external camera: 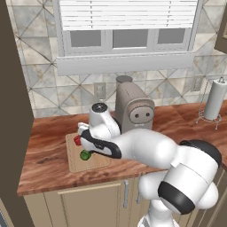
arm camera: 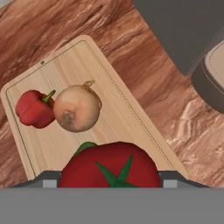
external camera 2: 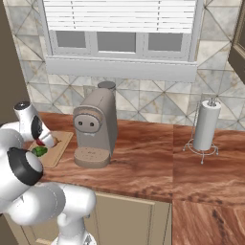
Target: Place the avocado, onion, tomato, and bell pepper on the cutting board.
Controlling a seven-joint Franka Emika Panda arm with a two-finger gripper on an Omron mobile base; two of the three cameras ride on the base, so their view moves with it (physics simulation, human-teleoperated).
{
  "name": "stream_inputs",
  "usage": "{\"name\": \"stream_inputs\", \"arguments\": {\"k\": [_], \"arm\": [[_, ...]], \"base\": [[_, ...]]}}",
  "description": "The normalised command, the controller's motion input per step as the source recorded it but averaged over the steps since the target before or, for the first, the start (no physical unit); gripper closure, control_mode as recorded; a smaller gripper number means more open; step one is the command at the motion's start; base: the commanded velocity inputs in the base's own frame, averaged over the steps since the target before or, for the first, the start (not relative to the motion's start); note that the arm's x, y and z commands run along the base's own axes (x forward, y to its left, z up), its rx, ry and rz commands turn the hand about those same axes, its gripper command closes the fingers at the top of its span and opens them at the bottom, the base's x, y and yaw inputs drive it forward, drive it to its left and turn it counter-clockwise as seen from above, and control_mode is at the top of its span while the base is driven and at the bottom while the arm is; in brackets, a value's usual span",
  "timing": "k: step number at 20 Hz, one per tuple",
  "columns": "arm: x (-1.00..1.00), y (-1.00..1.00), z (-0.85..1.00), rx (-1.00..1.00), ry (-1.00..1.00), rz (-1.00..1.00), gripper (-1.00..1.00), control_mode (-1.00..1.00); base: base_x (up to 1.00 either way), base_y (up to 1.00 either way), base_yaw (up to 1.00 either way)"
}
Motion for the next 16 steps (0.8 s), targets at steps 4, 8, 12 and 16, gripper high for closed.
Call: {"name": "stream_inputs", "arguments": {"k": [4,8,12,16], "arm": [[0.00,-0.06,-0.20,0.00,0.00,0.00,1.00,-1.00],[0.00,-0.01,-0.14,0.00,0.00,0.00,1.00,-1.00],[0.00,0.00,-0.13,0.00,0.00,0.00,1.00,-1.00],[0.00,0.00,-0.17,0.00,0.00,0.00,1.00,-1.00]], "base": [[0.00,0.00,0.00],[0.00,0.00,0.00],[0.00,0.00,0.00],[0.00,0.00,0.00]]}}
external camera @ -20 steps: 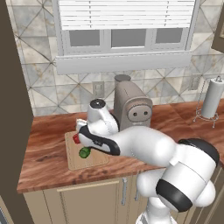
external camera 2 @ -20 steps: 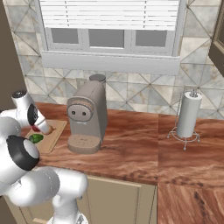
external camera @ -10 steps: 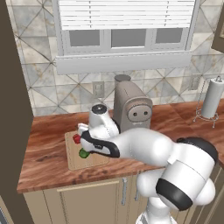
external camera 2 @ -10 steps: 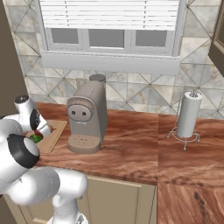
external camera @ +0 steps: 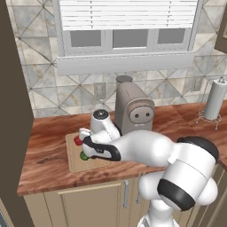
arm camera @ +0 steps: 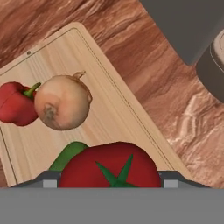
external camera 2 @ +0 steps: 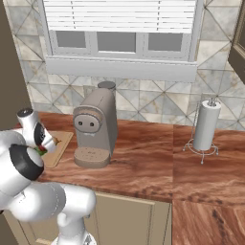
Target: Place the avocado, onion, tomato, and bell pepper on the cutting board.
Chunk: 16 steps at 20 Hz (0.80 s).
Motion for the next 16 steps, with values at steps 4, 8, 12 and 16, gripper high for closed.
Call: {"name": "stream_inputs", "arguments": {"k": [4,8,12,16], "arm": [[0.00,0.00,-0.19,0.00,0.00,0.00,1.00,-1.00],[0.00,0.00,-0.21,0.00,0.00,0.00,1.00,-1.00],[0.00,0.00,-0.19,0.00,0.00,0.00,1.00,-1.00],[0.00,0.00,-0.18,0.00,0.00,0.00,1.00,-1.00]], "base": [[0.00,0.00,0.00],[0.00,0.00,0.00],[0.00,0.00,0.00],[0.00,0.00,0.00]]}}
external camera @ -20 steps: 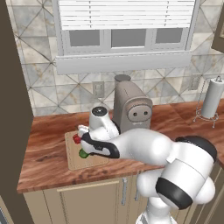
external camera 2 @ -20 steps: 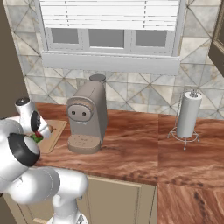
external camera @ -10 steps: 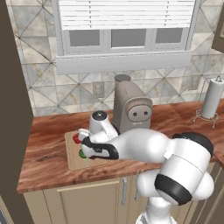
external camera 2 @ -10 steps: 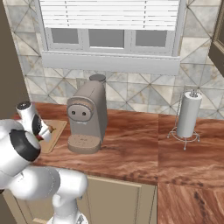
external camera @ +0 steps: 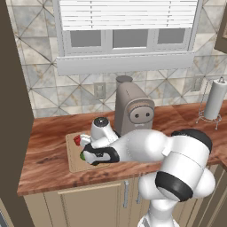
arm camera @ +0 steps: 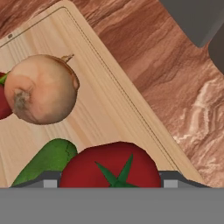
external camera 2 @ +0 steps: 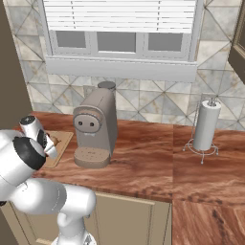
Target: Place the avocado, onion, tomato, and bell pepper on the cutting board.
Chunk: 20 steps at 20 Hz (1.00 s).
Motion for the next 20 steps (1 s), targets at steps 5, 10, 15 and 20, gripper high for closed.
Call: {"name": "stream_inputs", "arguments": {"k": [5,10,15,20], "arm": [[0.00,0.00,-0.17,0.00,0.00,0.00,1.00,-1.00],[0.00,0.00,-0.13,0.00,0.00,0.00,1.00,-1.00],[0.00,0.00,-0.12,0.00,0.00,0.00,1.00,-1.00],[-0.04,0.00,-0.04,0.00,0.00,0.00,-1.00,-1.00]], "base": [[0.00,0.00,0.00],[0.00,0.00,0.00],[0.00,0.00,0.00],[0.00,0.00,0.00]]}}
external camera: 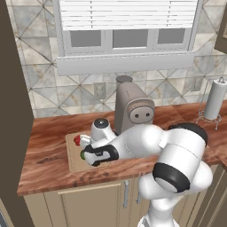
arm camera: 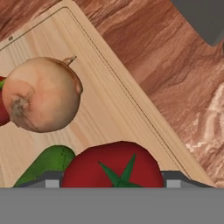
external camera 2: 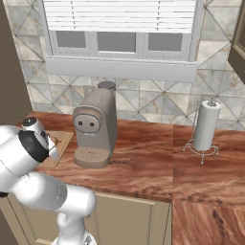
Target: Place the avocado, onion, tomato, and bell pepper on the cutting board.
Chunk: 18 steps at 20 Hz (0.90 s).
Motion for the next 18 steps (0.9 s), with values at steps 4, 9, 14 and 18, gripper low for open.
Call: {"name": "stream_inputs", "arguments": {"k": [4,9,14,18], "arm": [[-0.26,0.00,0.00,0.00,0.00,0.00,-1.00,-1.00],[-0.25,0.00,0.00,0.00,0.00,0.00,-1.00,-1.00],[-0.02,-0.03,0.09,0.00,-0.03,0.00,-1.00,-1.00],[-0.02,-0.08,0.35,0.02,-0.09,0.00,-1.00,-1.00]], "base": [[0.00,0.00,0.00],[0.00,0.00,0.00],[0.00,0.00,0.00],[0.00,0.00,0.00]]}}
